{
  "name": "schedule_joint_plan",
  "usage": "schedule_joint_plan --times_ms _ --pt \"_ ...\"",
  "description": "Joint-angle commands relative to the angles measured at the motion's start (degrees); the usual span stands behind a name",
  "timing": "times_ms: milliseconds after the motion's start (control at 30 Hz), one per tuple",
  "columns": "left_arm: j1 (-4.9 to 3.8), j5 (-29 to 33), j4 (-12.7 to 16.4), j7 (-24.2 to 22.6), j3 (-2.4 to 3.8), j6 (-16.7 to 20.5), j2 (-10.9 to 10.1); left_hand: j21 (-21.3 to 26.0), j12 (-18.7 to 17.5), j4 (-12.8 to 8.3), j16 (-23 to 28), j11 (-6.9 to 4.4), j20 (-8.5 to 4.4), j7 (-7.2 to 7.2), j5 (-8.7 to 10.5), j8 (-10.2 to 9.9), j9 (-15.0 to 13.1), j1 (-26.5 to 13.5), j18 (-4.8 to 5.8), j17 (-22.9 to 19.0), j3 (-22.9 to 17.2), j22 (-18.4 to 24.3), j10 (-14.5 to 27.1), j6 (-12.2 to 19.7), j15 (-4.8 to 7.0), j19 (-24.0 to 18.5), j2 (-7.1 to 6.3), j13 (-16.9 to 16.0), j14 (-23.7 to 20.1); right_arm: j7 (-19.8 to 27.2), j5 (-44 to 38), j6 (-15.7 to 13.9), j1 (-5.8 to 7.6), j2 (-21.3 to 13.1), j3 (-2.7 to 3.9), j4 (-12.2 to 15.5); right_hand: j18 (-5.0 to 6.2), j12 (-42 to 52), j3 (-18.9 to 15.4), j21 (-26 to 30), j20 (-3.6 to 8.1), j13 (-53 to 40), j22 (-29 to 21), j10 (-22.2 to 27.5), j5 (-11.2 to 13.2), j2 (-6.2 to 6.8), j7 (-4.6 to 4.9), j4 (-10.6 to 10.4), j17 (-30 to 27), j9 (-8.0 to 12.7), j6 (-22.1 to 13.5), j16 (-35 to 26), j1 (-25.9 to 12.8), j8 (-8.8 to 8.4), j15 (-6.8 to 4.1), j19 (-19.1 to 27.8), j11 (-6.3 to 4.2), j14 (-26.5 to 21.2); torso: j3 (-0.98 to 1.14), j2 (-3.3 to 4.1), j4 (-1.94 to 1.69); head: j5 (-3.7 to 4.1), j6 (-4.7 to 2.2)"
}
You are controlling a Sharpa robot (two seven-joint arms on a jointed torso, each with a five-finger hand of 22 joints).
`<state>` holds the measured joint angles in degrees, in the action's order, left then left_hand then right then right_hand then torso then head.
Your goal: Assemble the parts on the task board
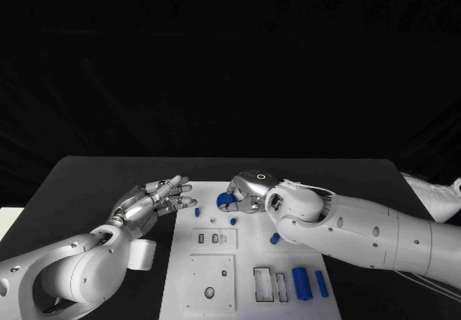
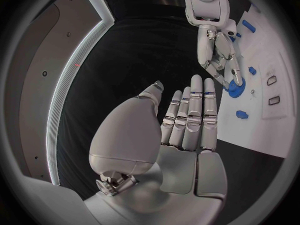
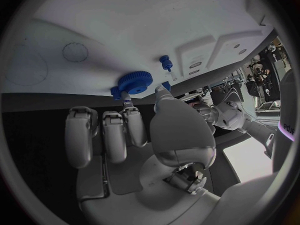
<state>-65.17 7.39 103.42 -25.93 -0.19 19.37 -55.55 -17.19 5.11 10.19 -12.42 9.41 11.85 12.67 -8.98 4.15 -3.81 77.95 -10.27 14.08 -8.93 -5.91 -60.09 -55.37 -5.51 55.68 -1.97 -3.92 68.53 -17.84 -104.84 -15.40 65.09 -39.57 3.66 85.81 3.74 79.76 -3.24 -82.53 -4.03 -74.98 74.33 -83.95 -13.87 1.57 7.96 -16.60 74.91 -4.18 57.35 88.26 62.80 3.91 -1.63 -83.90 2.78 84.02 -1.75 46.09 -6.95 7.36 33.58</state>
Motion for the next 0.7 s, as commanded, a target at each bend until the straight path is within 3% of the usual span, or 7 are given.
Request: schedule_joint_plan --times_ms 33,333,400,467,567,700 --pt "-0.05 0.0 0.1 -0.2 0.04 -0.8 0.1 0.3 -0.2 -0.4 0.2 -0.01 0.36 0.18 0.28 -0.3 0.0 0.1 -0.26 0.1 0.1 0.1 0.3 0.2 -0.28 0.0 0.54 0.0 0.1 0.0 -0.1 -2.6 -0.15 -0.3 0.00 0.3 -0.63 0.4 -0.5 -0.3 -0.32 -7.8 0.1 -1.2 -0.4 -0.43 -0.13 0.1 11.5 0.0 0.3 0.3 0.4 -0.06 0.22 -0.8 0.15 5.2 0.02 0.03 -0.02 0.04 -0.04" --pt "-0.05 0.0 0.0 -0.2 0.04 -0.8 0.0 0.3 -0.2 -0.4 0.2 -0.01 0.36 0.18 0.28 -0.3 0.0 0.1 -0.26 0.1 0.0 0.1 0.3 0.2 -0.28 0.0 0.58 0.0 0.0 4.9 2.8 -13.6 -0.56 -2.9 0.03 2.1 -0.66 0.5 -0.8 -0.4 -0.24 -7.9 0.3 -1.3 -1.4 -0.37 -0.30 0.4 11.4 -0.1 0.9 0.2 2.4 0.08 0.12 -0.9 0.01 5.2 0.07 -0.01 0.10 0.22 -0.06" --pt "-0.05 0.0 0.0 -0.2 0.04 -0.8 -0.1 0.3 -0.2 -0.4 0.2 -0.01 0.36 0.18 0.28 -0.3 0.0 0.1 -0.26 0.1 0.0 0.1 0.3 0.2 -0.28 0.0 0.60 0.0 0.0 6.9 5.6 -14.8 -0.57 -4.3 0.08 2.9 -0.65 0.4 -0.7 -0.3 -0.20 -7.9 0.3 -1.2 -1.5 -0.40 -0.38 0.6 11.4 -0.1 1.1 0.2 3.3 0.14 0.06 -0.9 -0.06 5.2 0.05 0.00 0.10 0.28 -0.12" --pt "-0.05 0.0 0.1 -0.2 0.04 -0.8 -0.2 0.3 -0.2 -0.4 0.2 -0.01 0.36 0.18 0.28 -0.3 0.0 0.1 -0.26 0.1 0.0 0.1 0.3 0.2 -0.28 0.0 0.60 0.0 0.0 12.2 11.9 -15.0 -0.45 -6.9 0.15 4.0 -0.52 -0.7 -0.3 0.0 -0.18 -7.2 -0.4 -0.6 -0.1 -0.41 -0.27 1.6 10.7 0.0 0.9 -0.1 5.9 -0.06 0.07 -0.5 -0.01 5.0 0.01 -0.08 0.22 0.41 -0.02" --pt "-0.05 0.0 0.1 -0.2 0.04 -0.7 -0.4 0.3 -0.2 -0.4 0.2 -0.01 0.36 0.18 0.28 -0.3 0.0 0.1 -0.26 0.1 0.0 0.1 0.3 0.2 -0.28 0.0 0.60 0.0 0.0 19.0 21.3 -12.8 -0.22 -10.9 0.21 5.1 -0.46 -2.0 1.3 0.3 -0.39 -6.4 -0.8 0.2 4.1 0.07 0.10 5.4 10.6 0.2 -0.3 -0.2 12.6 -0.19 0.32 -0.2 0.31 5.0 0.00 -0.12 0.31 0.97 -0.05" --pt "-0.05 0.2 0.0 -0.3 0.03 -1.0 -0.5 0.3 -0.3 -0.5 0.3 -0.01 0.36 0.17 0.28 -0.3 0.0 0.2 -0.26 0.1 0.0 0.1 0.3 0.2 -0.28 0.0 0.62 0.0 0.0 24.1 29.9 -10.7 -0.07 -15.5 0.24 5.3 -0.47 -2.5 2.2 0.3 -0.48 -6.1 -0.7 0.6 5.0 1.48 0.25 9.3 10.6 0.2 -0.4 -0.2 17.8 -0.20 0.38 -0.1 0.36 5.0 0.18 -0.15 0.95 0.87 -0.45"
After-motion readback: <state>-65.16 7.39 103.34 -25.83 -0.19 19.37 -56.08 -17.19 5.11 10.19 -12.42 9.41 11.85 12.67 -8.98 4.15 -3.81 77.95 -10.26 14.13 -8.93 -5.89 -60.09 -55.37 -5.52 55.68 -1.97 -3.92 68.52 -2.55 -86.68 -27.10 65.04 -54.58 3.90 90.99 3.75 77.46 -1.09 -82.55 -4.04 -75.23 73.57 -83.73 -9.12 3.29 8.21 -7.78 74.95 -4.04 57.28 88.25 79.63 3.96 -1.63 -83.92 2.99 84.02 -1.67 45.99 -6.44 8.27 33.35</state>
